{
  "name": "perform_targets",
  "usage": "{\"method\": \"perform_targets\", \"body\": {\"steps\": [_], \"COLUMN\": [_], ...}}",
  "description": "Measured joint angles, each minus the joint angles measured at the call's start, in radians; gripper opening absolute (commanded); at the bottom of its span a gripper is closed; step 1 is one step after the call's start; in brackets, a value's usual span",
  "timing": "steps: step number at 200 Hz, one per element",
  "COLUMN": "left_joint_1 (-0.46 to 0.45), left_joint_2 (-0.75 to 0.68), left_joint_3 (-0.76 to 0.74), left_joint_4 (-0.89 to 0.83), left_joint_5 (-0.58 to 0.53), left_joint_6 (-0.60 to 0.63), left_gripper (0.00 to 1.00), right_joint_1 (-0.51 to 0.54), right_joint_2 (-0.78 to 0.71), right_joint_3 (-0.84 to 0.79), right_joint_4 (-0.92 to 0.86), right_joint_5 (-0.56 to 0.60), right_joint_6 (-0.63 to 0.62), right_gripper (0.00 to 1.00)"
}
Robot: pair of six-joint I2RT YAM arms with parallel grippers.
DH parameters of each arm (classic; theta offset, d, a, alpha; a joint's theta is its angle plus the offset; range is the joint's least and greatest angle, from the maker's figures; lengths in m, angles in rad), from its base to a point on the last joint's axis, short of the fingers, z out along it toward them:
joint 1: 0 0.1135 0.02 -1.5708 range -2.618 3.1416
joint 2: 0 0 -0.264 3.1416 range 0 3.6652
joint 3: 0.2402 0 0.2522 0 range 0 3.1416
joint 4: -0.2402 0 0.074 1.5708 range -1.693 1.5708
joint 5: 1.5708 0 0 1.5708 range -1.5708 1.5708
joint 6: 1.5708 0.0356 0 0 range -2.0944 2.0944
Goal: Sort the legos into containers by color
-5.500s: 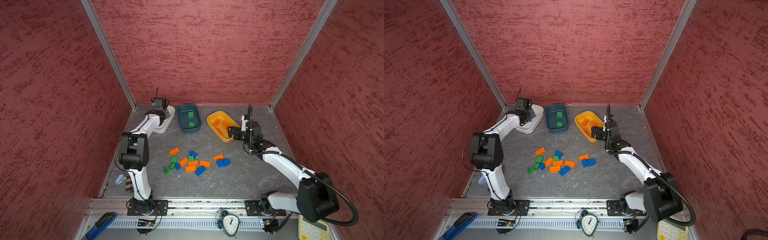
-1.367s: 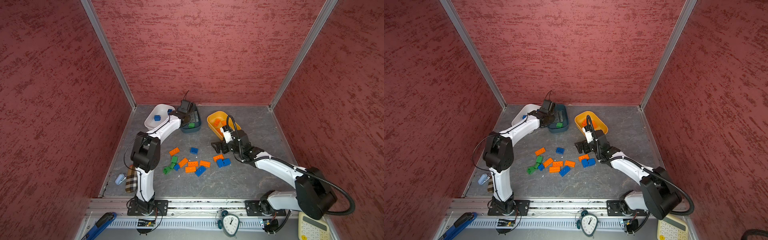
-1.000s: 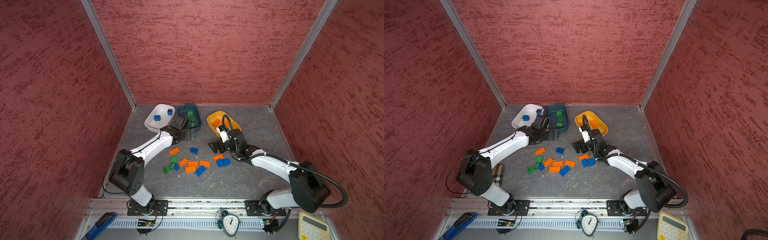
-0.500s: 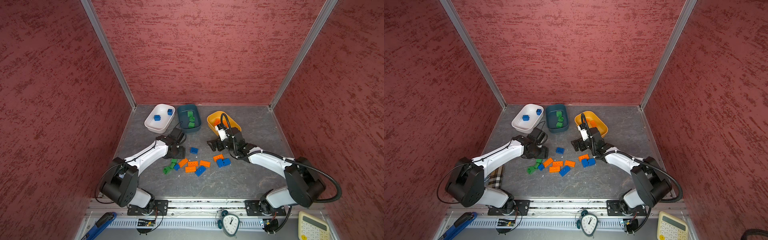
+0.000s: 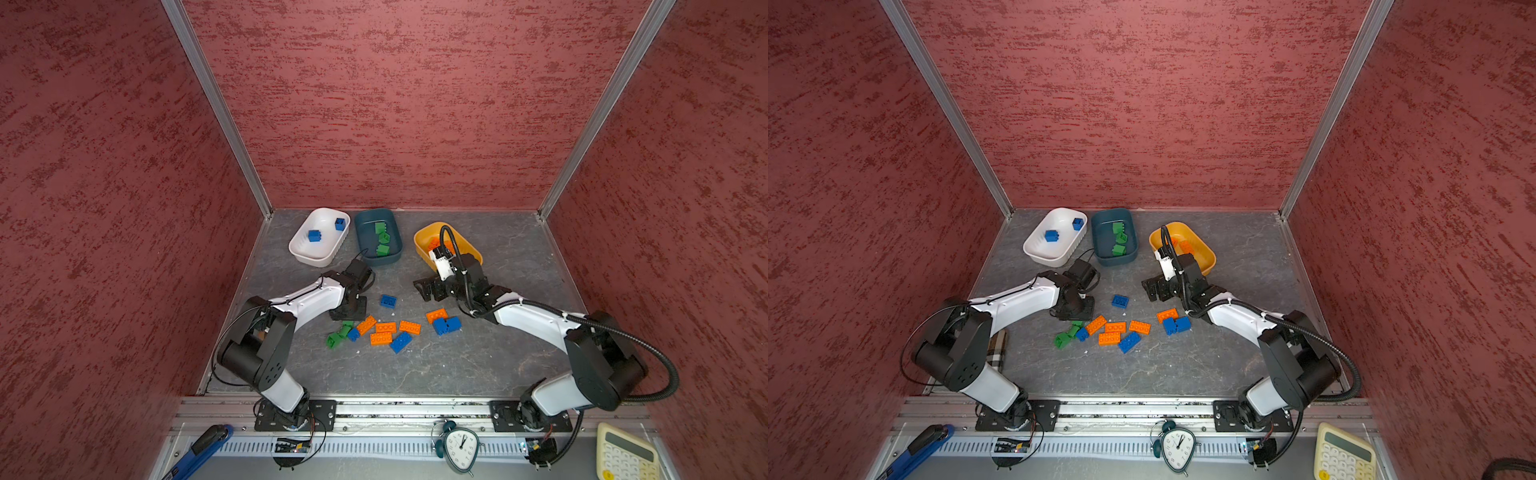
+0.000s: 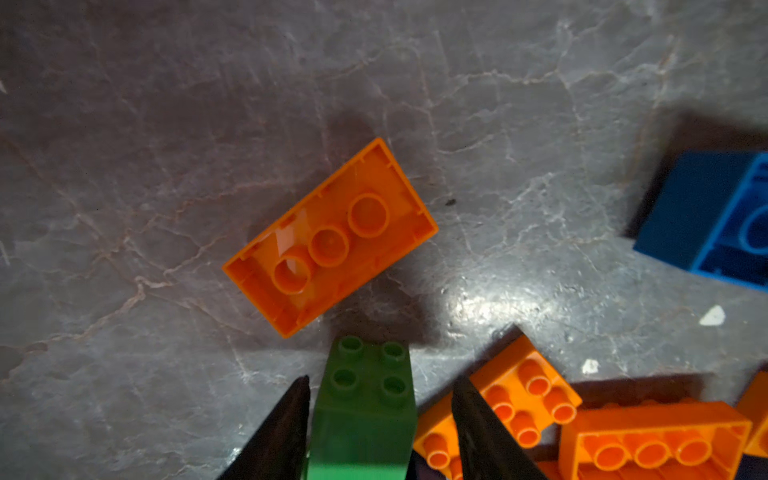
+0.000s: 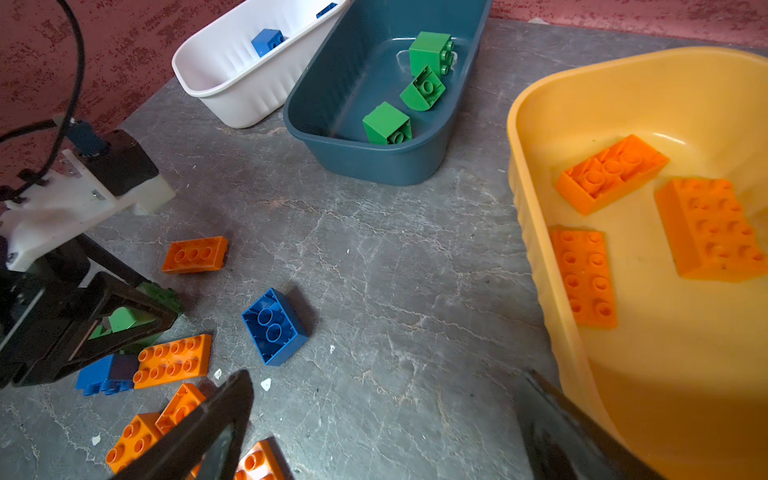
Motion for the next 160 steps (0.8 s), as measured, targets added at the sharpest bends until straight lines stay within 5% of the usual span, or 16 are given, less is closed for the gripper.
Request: {"method": "perform_targets", "body": {"steps": [67,160], "left_joint_1": [0.0,0.0], "left_joint_2": [0.005,0.009], "left_joint_3": [0.004,0.277], "left_joint_4": [0.013,0.085], "left_joint_5": [0.005,0.004], "left_joint_6": [-0.017,-0.069], "left_gripper": [0.29,0.28], "right_joint_1": [0.0,0.0], "right_joint_2": [0.0,-0.015], "right_joint_3": [0.0,0.0], "right_joint_4": [0.0,0.036], "right_joint_5": [-0.032,-0.061], "right_joint_6": [-0.001,0.021], "right_gripper": [0.99,0.99]}}
